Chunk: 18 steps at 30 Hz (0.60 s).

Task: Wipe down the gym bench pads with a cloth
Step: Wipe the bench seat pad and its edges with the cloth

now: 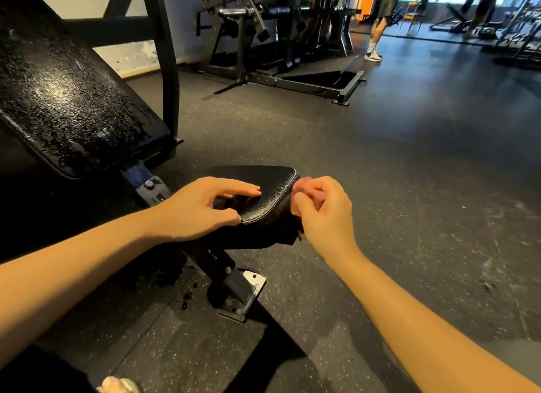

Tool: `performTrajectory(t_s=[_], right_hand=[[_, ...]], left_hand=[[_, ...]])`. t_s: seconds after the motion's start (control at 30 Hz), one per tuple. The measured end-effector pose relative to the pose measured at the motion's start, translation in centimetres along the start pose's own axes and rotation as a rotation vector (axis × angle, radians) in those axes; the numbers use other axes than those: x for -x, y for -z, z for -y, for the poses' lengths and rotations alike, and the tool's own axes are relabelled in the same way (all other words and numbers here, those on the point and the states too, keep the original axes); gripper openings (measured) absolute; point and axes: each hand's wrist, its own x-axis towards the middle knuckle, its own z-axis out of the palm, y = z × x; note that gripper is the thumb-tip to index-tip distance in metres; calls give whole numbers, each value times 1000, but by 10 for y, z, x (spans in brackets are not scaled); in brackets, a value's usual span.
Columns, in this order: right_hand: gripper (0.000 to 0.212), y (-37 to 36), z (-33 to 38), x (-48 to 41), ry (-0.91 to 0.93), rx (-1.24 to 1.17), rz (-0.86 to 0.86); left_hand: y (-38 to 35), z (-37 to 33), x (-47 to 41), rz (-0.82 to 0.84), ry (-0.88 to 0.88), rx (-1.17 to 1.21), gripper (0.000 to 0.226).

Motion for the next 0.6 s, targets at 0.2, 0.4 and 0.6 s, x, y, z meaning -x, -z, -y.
performTrajectory(t_s=[0.2, 0.4, 0.6], right_hand=[[9, 10, 7, 18, 440, 115, 223], [13, -9, 2, -11, -18, -7, -50], [8, -17, 20, 49, 746, 174, 304]], left_hand=[[1, 0, -2, 6, 2, 27, 56], [0, -4, 0, -9, 17, 31, 56], [0, -4, 0, 4, 30, 103, 61]])
